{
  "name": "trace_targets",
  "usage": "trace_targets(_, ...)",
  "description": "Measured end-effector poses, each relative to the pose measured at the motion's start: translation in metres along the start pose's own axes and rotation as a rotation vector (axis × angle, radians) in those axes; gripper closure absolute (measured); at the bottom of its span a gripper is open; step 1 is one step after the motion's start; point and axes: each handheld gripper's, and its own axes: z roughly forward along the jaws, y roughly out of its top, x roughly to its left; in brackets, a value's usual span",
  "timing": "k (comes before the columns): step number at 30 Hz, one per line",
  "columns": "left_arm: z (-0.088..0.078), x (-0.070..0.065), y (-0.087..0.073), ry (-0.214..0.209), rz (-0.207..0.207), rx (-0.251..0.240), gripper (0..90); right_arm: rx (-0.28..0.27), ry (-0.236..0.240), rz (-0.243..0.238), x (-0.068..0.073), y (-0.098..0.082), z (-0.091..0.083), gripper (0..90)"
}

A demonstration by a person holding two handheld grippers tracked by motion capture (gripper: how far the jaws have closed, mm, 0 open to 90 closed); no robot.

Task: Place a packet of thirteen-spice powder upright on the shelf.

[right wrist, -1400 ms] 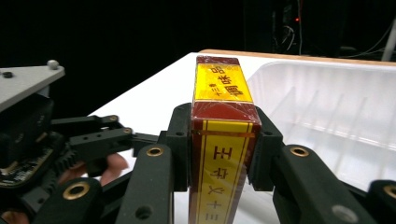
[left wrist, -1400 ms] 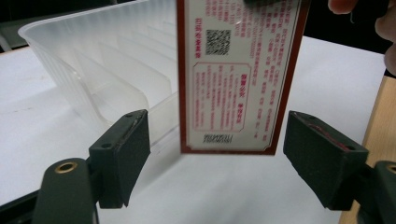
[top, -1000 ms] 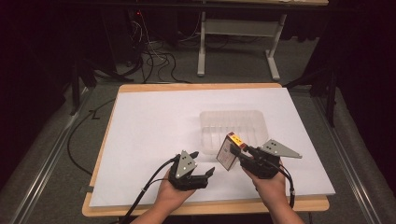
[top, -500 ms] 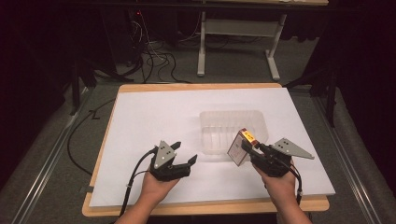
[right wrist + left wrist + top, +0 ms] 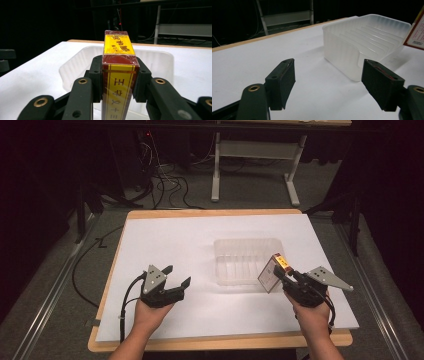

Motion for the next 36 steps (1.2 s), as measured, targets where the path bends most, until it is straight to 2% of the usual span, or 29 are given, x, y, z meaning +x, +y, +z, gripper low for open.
trace_targets(9, -0.006, 0.007, -0.005, 0.022, 0.018, 0.018, 27.5, -0.022, -0.04, 0.003, -0.008, 0.003, -0.005, 68.2)
trace_targets(10, -0.008, 0.008, -0.009, 0.03, 0.034, 0.032, 26.6, -0.03, -0.058, 0.005, -0.01, 0.003, -0.006, 68.2)
trace_targets(14, -0.011, 0.012, -0.017, 0.029, 0.028, 0.063, 26.6, -0.032, -0.089, 0.005, -0.011, 0.004, -0.006, 68.2)
trace_targets(15, -0.012, 0.013, -0.023, 0.039, 0.049, 0.094, 25.9, -0.035, -0.105, 0.008, -0.012, 0.005, -0.006, 68.2)
trace_targets(17, -0.012, 0.014, -0.025, 0.034, 0.052, 0.107, 25.5, -0.042, -0.12, 0.011, -0.012, 0.007, -0.005, 68.2)
trace_targets(21, -0.01, 0.013, -0.025, 0.031, 0.041, 0.096, 25.5, -0.043, -0.143, 0.006, -0.012, 0.008, -0.005, 68.2)
trace_targets(22, -0.01, 0.012, -0.025, 0.029, 0.042, 0.093, 25.4, -0.042, -0.163, 0.008, -0.012, 0.009, -0.004, 68.2)
trace_targets(24, -0.009, 0.011, -0.024, 0.026, 0.051, 0.093, 25.3, -0.04, -0.171, 0.01, -0.012, 0.01, -0.003, 68.2)
trace_targets(30, -0.011, 0.012, -0.023, 0.017, 0.04, 0.078, 25.3, -0.039, -0.21, -0.002, -0.007, 0.016, 0.009, 68.2)
trace_targets(32, -0.01, 0.013, -0.023, 0.013, 0.036, 0.08, 25.3, -0.038, -0.234, -0.011, -0.005, 0.019, 0.015, 68.1)
trace_targets(36, -0.01, 0.013, -0.023, 0.0, 0.037, 0.084, 25.3, -0.035, -0.251, -0.02, -0.005, 0.022, 0.02, 68.1)
